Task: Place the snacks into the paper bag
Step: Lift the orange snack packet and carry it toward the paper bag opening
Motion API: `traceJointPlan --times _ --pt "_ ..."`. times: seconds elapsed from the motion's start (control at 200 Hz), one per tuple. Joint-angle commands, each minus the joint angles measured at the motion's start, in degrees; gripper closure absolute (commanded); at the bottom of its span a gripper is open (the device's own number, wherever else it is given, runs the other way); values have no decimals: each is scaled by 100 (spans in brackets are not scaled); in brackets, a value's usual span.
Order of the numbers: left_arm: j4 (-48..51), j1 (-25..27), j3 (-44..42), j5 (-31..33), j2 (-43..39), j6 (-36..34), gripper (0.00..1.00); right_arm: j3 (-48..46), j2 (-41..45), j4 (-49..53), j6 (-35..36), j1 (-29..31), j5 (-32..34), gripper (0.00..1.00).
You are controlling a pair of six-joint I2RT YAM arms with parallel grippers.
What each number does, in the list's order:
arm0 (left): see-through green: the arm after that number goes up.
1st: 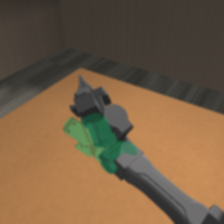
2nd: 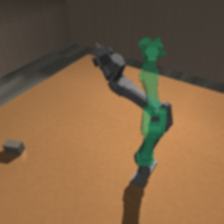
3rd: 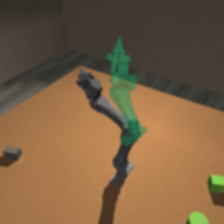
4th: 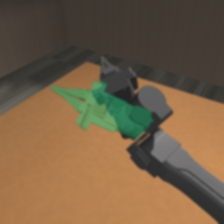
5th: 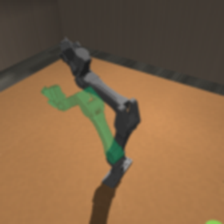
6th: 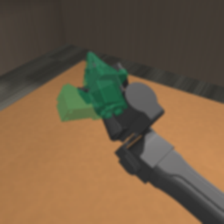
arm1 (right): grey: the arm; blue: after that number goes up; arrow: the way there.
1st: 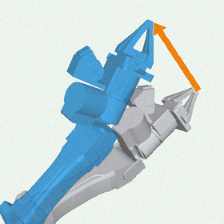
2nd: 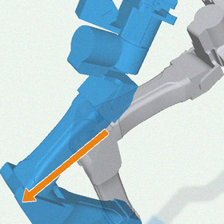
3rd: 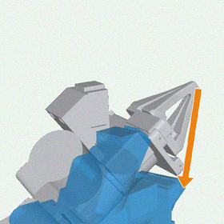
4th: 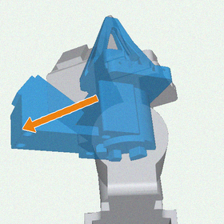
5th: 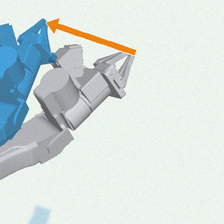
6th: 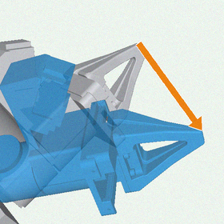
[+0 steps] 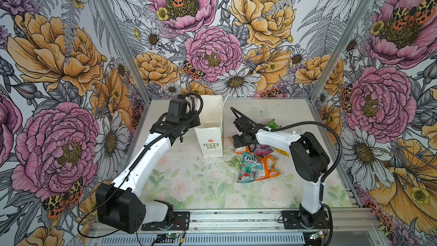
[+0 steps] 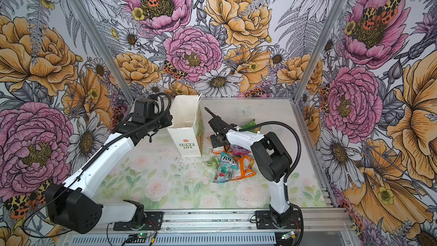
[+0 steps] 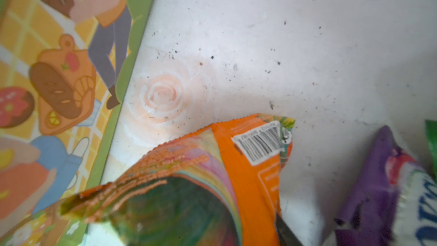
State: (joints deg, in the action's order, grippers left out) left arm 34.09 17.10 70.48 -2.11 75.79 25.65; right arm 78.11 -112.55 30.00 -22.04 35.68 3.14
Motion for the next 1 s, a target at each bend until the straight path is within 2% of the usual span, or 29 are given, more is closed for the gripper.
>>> traceJointPlan --times 0.0,0.25,0.691,0.991 --pt "-42 39 133 133 -20 146 100 135 184 32 102 -74 -137 50" --pt "-41 39 108 216 -55 221 100 195 447 30 164 -189 -562 66" --pt "-32 47 118 180 -88 360 100 272 1305 40 409 -293 -890 68" --pt "-35 165 146 272 -126 446 100 652 2016 46 390 -577 -1399 70"
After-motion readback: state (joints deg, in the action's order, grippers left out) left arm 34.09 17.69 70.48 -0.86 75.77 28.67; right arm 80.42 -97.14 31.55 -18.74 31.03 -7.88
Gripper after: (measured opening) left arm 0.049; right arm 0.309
